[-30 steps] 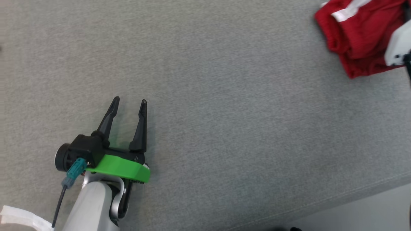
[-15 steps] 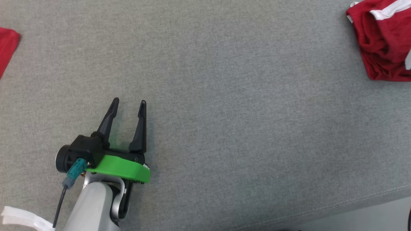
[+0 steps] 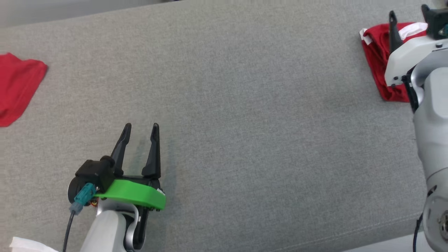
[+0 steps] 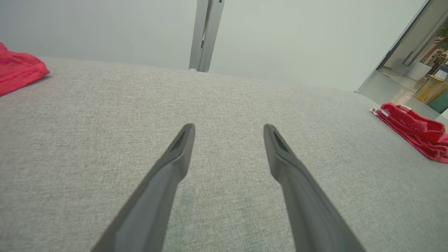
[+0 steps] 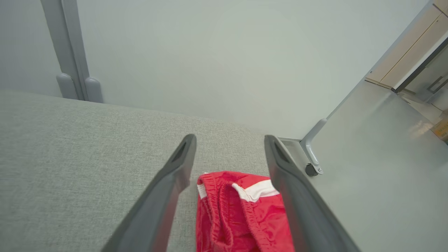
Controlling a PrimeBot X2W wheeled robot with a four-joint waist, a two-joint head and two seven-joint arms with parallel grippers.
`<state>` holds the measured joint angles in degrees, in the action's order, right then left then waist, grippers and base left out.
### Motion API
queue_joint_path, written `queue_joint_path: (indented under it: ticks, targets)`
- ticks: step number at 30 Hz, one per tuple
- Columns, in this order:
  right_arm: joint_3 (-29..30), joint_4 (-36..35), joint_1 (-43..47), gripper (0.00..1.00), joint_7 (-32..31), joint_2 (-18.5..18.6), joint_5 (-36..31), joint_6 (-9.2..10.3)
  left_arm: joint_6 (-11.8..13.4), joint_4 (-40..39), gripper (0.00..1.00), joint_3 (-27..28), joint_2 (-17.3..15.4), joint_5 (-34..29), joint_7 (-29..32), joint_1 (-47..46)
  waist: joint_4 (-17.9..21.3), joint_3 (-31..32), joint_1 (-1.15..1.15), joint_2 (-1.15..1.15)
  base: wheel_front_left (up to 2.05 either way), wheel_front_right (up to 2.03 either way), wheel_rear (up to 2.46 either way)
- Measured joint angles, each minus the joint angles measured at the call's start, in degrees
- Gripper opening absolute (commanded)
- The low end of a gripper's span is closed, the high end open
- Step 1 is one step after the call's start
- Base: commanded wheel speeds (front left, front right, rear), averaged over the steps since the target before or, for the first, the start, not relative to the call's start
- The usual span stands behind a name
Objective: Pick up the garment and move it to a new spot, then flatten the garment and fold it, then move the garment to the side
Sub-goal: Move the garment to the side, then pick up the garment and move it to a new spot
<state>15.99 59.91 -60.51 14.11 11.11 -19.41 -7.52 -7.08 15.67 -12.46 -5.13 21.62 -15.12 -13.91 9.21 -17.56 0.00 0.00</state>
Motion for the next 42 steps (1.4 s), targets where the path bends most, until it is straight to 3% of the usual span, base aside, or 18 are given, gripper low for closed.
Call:
queue_joint_path:
  ticks: [6, 13, 19, 30, 42]
  targets:
    - [-2.9, -2.1, 5.0, 1.00, 0.8, -4.3, 3.4, -0.01, 0.0, 1.4, 1.00, 2.7, 0.6, 1.2, 0.0, 3.2, -1.6, 5.0, 0.00, 0.00, 0.00, 0.00, 0.00]
    - [-6.0, -11.4, 16.5, 1.00, 0.9, -7.6, 10.2, 0.00, 0.0, 2.3, 1.00, 5.9, 0.9, 1.2, 0.0, 8.5, -4.1, 10.9, 0.00, 0.00, 0.00, 0.00, 0.00]
    - [-7.9, -20.3, 28.4, 1.00, 0.9, -8.2, 13.8, 0.00, 0.0, 2.3, 1.00, 7.6, 1.4, 0.2, 0.0, 12.7, -6.5, 14.8, 0.00, 0.00, 0.00, 0.00, 0.00]
    - [-15.7, -32.5, 49.1, 1.00, 1.0, -8.4, 26.5, 0.00, 0.0, 0.4, 1.00, 10.1, 2.0, -0.7, 0.0, 18.2, -9.0, 18.8, 0.00, 0.00, 0.00, 0.00, 0.00]
    - [-15.7, -37.1, 53.7, 1.00, 1.0, -8.3, 27.2, 0.00, 0.0, -0.5, 1.00, 10.2, 2.2, -0.7, 0.0, 19.6, -8.7, 19.3, -0.01, 0.00, 0.00, 0.00, 0.00]
